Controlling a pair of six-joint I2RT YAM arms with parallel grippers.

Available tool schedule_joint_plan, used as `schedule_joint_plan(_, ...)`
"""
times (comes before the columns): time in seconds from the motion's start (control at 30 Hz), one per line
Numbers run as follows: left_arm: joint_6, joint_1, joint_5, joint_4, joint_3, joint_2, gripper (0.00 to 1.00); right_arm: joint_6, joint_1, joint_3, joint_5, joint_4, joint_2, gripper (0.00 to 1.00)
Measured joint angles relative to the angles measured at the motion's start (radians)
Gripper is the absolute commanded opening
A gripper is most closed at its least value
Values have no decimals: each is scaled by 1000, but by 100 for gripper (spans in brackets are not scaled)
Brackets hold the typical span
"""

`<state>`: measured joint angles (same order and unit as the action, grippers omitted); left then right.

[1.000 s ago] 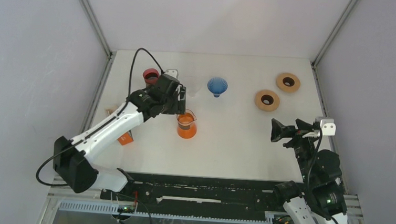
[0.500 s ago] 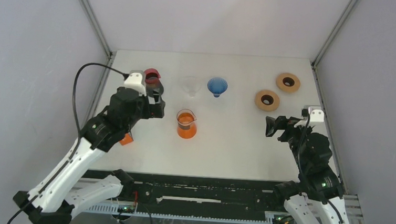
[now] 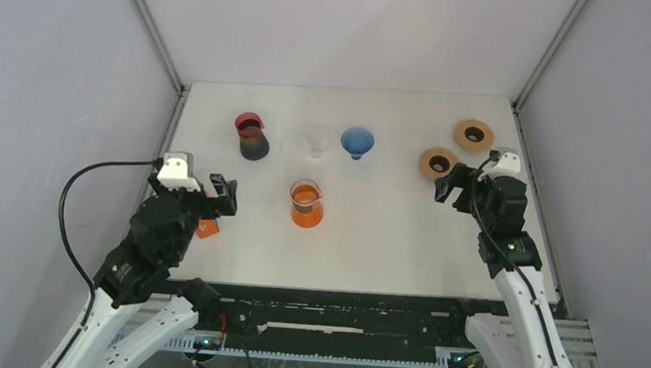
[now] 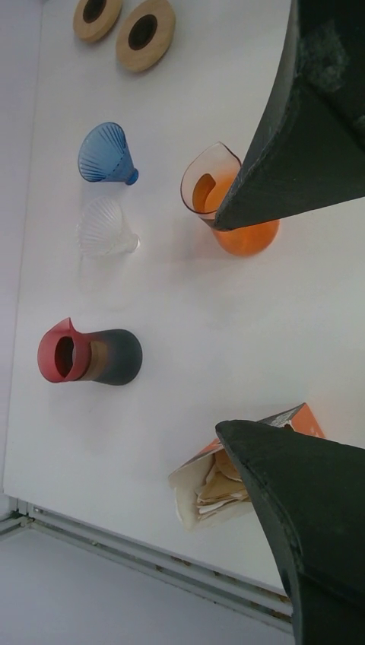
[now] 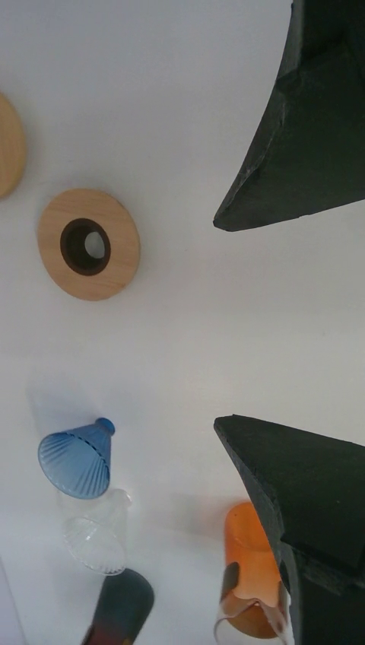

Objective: Place the coffee filter in the dripper
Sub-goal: Pick up the dripper holder from the center of the board.

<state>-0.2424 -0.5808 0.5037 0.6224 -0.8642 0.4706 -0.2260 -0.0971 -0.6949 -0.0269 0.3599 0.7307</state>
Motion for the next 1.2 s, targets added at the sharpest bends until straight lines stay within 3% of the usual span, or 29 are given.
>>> schedule_joint_plan(0.3,26,43,0,-15,51,-53,100,-120,227,68,-213,-201,237,96)
schedule_joint_plan(0.57,24,169,-109,-21,67,-63,100,-255,374,70,-380,-410,505,93)
schedule_joint_plan(0.9,24,238,-200,-37,84,-66,100,-402,448,27,-531,-589,849,87)
schedule_joint_plan(1.2,24,263,-224,-38,84,-64,100,-529,480,-68,-631,-720,1058,80)
